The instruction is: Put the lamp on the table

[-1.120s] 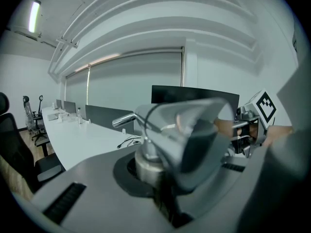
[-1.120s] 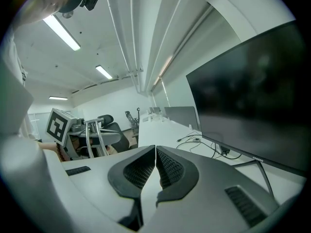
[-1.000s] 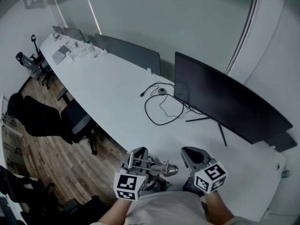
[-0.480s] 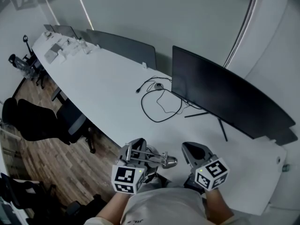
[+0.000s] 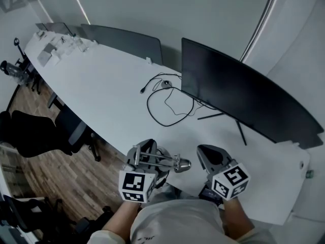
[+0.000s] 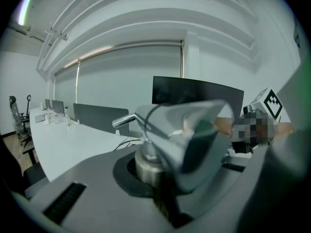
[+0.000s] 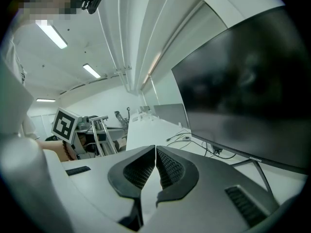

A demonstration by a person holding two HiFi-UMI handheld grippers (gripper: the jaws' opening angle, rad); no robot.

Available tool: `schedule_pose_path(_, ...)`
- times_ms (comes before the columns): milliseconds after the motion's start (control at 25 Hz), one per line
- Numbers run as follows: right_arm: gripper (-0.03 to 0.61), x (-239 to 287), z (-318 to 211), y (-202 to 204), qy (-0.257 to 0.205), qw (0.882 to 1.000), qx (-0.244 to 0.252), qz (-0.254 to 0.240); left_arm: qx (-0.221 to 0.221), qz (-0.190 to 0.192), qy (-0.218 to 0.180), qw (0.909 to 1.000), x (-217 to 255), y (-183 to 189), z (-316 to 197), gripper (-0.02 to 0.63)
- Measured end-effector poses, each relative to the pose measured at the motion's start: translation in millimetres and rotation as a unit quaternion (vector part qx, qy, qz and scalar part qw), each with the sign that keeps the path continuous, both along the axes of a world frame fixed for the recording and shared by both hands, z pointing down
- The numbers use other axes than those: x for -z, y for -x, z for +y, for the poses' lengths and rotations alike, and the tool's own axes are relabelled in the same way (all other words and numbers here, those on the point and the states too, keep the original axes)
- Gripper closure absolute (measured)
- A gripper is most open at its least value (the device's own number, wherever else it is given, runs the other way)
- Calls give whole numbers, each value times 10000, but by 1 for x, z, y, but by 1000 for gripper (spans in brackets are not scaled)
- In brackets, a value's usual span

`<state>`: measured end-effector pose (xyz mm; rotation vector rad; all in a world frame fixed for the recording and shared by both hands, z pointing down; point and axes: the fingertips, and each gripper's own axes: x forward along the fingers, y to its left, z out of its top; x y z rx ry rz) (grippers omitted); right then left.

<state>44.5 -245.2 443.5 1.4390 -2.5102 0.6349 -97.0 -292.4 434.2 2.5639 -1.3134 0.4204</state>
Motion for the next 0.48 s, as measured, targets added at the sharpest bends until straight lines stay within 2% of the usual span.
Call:
schedule_pose_path(240,546,-11,-12,-4,115,9999,-40,35,-150,-130,-113,9997,-12,-7,-18,600)
schedule_pose_path(480,546,-20,-22,-11,201,9998,-79,42,-250,-81,-116,9996,-18,-17,-36,600)
